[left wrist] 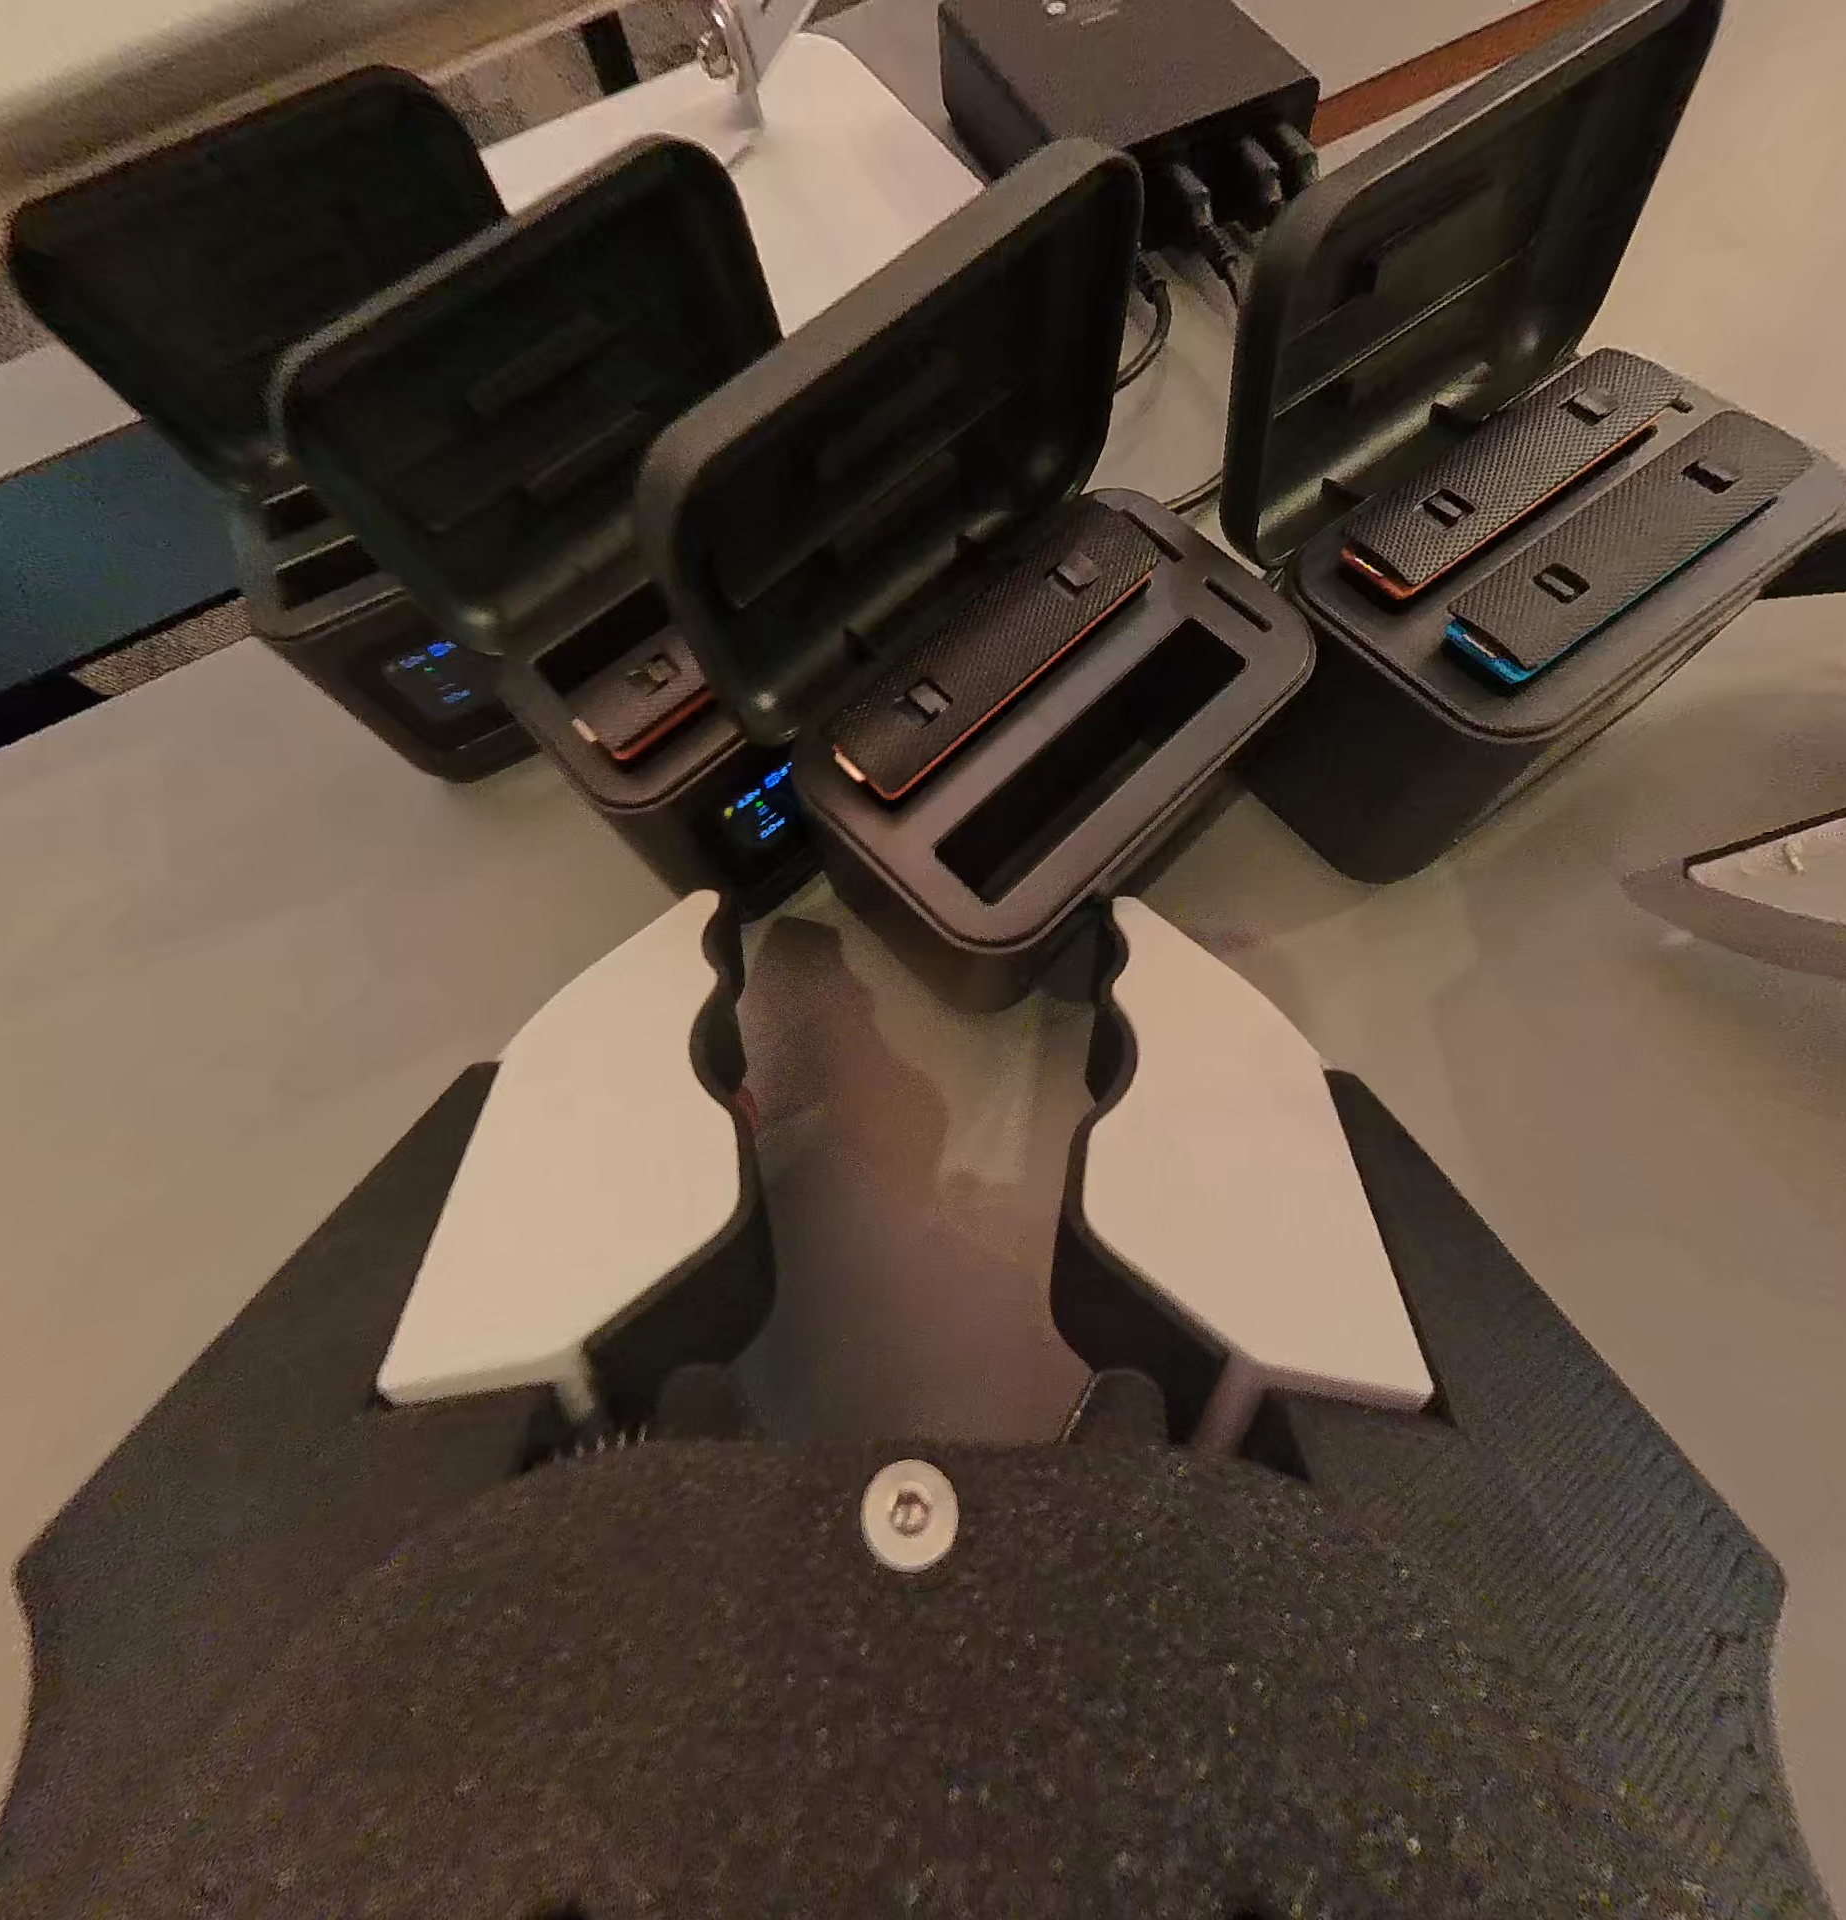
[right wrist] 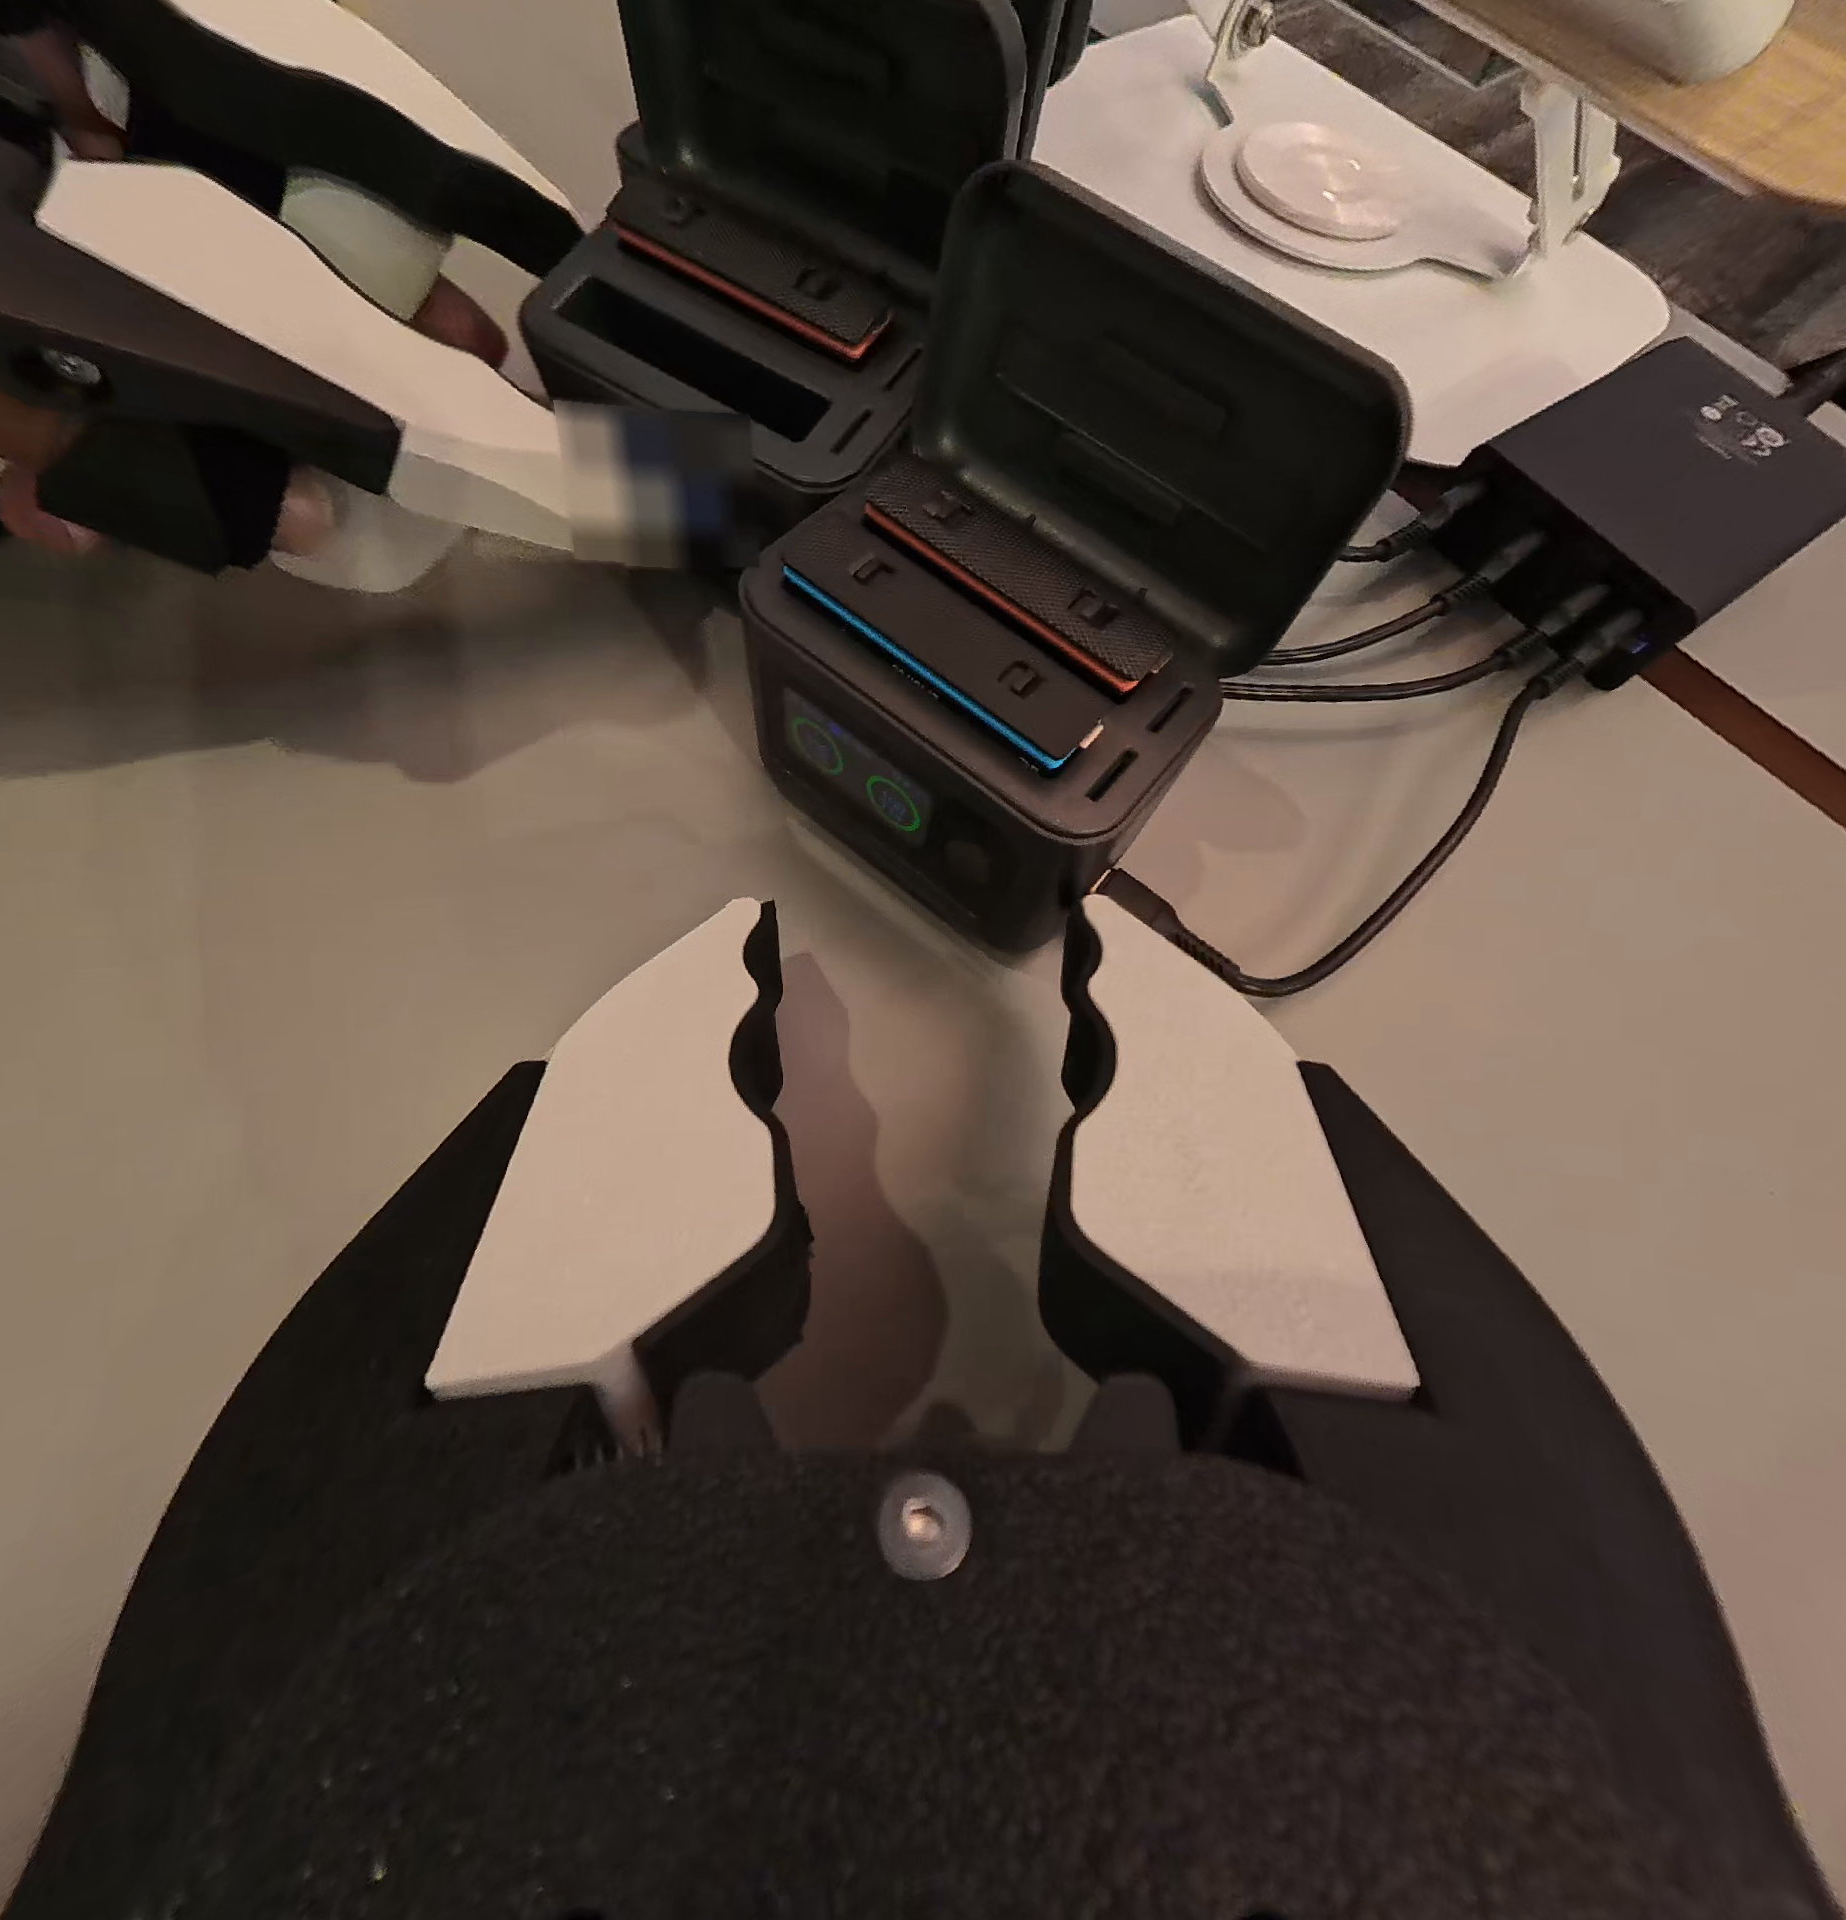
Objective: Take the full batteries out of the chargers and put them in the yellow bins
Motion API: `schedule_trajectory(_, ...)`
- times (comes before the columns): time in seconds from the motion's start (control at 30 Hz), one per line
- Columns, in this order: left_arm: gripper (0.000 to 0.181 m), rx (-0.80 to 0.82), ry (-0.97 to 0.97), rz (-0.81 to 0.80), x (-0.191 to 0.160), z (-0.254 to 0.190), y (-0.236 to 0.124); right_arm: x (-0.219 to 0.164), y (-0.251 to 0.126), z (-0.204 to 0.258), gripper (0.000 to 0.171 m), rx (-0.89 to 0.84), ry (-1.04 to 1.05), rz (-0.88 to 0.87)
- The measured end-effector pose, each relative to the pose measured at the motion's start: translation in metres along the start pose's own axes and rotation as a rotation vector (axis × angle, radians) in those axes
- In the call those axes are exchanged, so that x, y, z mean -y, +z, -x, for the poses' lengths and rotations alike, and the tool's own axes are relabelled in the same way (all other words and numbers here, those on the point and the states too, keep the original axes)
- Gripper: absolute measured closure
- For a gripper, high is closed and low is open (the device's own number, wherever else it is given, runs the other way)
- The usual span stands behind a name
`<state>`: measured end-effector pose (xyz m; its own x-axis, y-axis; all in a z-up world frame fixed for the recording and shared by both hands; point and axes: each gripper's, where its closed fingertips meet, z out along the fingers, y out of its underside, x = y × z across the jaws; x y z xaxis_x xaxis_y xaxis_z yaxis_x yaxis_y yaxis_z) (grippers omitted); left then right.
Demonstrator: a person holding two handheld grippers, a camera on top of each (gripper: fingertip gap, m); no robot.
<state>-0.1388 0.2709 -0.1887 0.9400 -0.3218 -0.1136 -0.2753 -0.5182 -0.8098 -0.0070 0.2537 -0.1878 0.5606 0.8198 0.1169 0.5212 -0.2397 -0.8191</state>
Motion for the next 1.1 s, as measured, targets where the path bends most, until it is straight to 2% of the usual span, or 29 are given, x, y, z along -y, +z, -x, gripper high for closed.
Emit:
schedule_trajectory(0.13,0.128,0.038,0.030,-0.037,0.002,0.003,-0.017,0.008,-0.009,-0.002,0.122,0.010,0.011,-0.049)
schedule_trajectory(0.23,0.135,0.036,0.059,-0.064,0.004,-0.002,-0.027,0.020,-0.016,-0.011,0.117,-0.024,0.041,-0.069)
schedule_trajectory(0.33,0.137,0.026,0.077,-0.085,0.007,-0.009,-0.032,0.027,-0.015,-0.016,0.098,-0.076,0.129,-0.045)
schedule_trajectory(0.4,0.138,0.020,0.087,-0.093,0.009,-0.013,-0.032,0.027,-0.008,-0.016,0.077,-0.120,0.210,-0.014)
schedule_trajectory(0.5,0.139,0.014,0.102,-0.102,0.008,-0.017,-0.032,0.030,0.010,-0.011,0.063,-0.171,0.300,-0.004)
schedule_trajectory(0.57,0.139,0.021,0.115,-0.109,0.009,-0.016,-0.032,0.029,0.021,-0.015,0.064,-0.241,0.279,0.010)
schedule_trajectory(0.63,0.140,0.020,0.129,-0.118,0.009,-0.017,-0.033,0.031,0.030,-0.011,0.081,-0.232,0.283,0.019)
schedule_trajectory(0.77,0.138,-0.014,0.170,-0.135,0.010,-0.027,-0.034,0.029,0.030,-0.009,0.082,-0.208,0.275,0.039)
schedule_trajectory(1.0,0.121,-0.267,0.270,-0.090,-0.001,-0.084,-0.036,0.016,0.001,0.021,0.083,-0.003,0.110,0.050)
schedule_trajectory(1.1,0.116,-0.314,0.354,-0.062,-0.010,-0.104,-0.030,0.011,-0.005,0.024,0.083,0.079,0.047,0.049)
